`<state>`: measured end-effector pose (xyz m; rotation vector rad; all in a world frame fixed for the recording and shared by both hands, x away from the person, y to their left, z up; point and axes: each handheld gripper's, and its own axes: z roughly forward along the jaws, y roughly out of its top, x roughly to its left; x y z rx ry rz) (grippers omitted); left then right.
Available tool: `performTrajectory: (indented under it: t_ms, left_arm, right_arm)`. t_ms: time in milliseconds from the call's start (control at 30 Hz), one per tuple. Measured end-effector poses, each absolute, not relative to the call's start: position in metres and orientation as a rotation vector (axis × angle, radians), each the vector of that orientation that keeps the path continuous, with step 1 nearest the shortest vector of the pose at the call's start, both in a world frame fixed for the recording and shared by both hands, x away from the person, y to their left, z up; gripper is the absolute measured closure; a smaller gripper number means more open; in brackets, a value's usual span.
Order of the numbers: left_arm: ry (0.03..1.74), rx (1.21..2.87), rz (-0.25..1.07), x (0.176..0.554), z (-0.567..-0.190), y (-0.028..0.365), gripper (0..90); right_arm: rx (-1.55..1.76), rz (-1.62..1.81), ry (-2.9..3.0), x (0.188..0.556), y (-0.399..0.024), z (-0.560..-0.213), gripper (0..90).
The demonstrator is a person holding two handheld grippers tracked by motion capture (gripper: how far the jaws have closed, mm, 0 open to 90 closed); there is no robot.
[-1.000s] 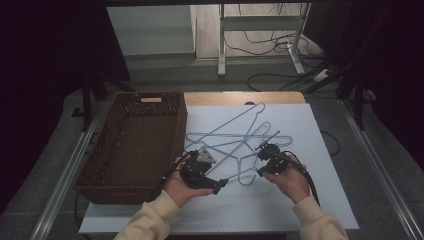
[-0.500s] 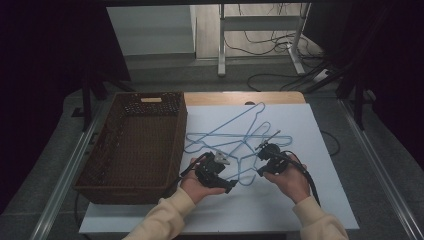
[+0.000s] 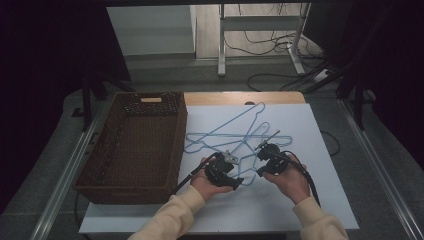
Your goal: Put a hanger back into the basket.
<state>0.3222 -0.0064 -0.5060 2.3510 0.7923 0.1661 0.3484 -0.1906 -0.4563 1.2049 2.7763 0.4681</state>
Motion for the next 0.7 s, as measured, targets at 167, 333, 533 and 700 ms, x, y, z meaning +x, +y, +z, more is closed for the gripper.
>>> performTrajectory:
  t_ms: [167,333,533,700]
  left_arm:
    - [0.771,2.390,0.185,0.324,-0.510,-0.012,52.1]
    - [0.756,2.394,0.161,0.325,-0.509,-0.010,74.5]
    - [0.738,2.387,0.133,0.323,-0.507,-0.010,83.1]
    - [0.716,2.396,0.116,0.323,-0.505,-0.008,85.1]
  right_arm:
    - [1.196,0.477,2.778,0.347,-0.190,-0.454,85.9]
    - [1.181,0.501,2.777,0.345,-0.190,-0.450,85.8]
    - [1.174,0.542,2.765,0.342,-0.191,-0.444,85.9]
    - [1.167,0.585,2.760,0.342,-0.192,-0.443,85.4]
